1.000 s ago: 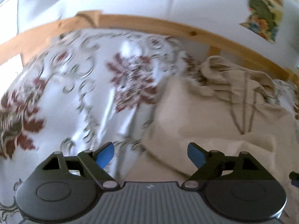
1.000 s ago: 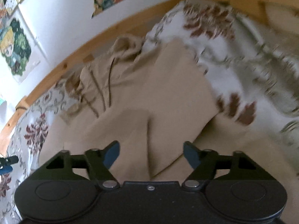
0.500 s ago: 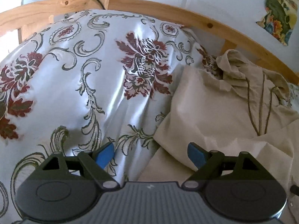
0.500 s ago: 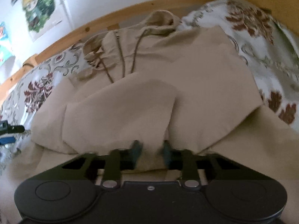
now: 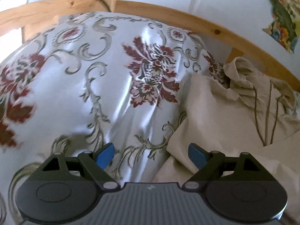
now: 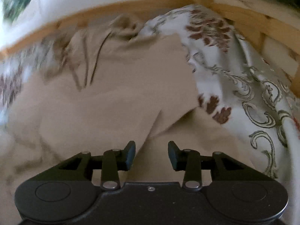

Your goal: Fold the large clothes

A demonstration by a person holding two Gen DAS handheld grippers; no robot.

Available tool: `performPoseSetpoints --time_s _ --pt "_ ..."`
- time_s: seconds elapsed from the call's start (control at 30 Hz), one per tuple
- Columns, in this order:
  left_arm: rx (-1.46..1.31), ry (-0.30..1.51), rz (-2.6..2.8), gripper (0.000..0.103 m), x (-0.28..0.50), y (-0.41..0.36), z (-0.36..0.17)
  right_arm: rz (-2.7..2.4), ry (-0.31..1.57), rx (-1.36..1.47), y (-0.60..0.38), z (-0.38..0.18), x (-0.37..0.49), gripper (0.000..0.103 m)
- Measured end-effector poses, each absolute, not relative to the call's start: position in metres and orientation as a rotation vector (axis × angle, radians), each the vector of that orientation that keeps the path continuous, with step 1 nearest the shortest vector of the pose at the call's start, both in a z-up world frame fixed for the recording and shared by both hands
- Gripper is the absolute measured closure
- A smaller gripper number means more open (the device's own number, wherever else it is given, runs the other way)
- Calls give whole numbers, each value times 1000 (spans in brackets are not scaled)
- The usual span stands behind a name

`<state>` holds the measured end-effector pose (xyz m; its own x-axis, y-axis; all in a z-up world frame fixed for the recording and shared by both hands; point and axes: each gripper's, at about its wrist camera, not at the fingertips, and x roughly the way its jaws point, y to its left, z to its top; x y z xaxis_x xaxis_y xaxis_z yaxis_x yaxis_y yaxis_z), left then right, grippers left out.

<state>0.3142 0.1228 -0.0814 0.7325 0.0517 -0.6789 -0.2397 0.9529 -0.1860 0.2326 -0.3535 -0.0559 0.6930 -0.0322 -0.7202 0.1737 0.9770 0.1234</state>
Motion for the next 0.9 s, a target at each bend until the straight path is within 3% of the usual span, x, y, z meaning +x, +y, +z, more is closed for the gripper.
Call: performPoseSetpoints --time_s 0.07,0.23,0.27,0.33,0.37,0.4,0.43,0.53,0.77,0.8,0.87,0.9 --pt "-248 738 143 29 321 120 -89 -103 727 192 -356 -59 242 46" --pt "-213 692 46 43 328 112 -97 -18 730 211 -357 -83 269 46" --pt "-211 683 31 53 329 110 -96 -8 737 212 -357 -87 274 46" --pt "-192 697 -3 99 337 105 -96 -3 751 191 -353 -93 287 46" --pt "-176 725 -14 103 341 102 -96 -14 765 174 -348 -97 290 52" --pt "-157 722 -11 103 342 97 -96 -18 785 158 -345 -102 293 60" --pt "-134 708 -16 103 340 93 -95 -20 806 125 -340 -105 295 79" --pt "-52 685 22 103 335 80 -92 -25 805 7 -325 -104 291 103" --pt "-272 736 -95 103 340 108 -96 -150 735 5 -339 -82 290 103" --pt "-303 736 -92 97 340 112 -96 -127 730 54 -346 -83 289 102" --pt "-290 740 -76 87 343 115 -99 -74 709 184 -359 -89 287 77" --pt "-276 739 -60 77 343 116 -100 -61 707 218 -363 -92 288 71"
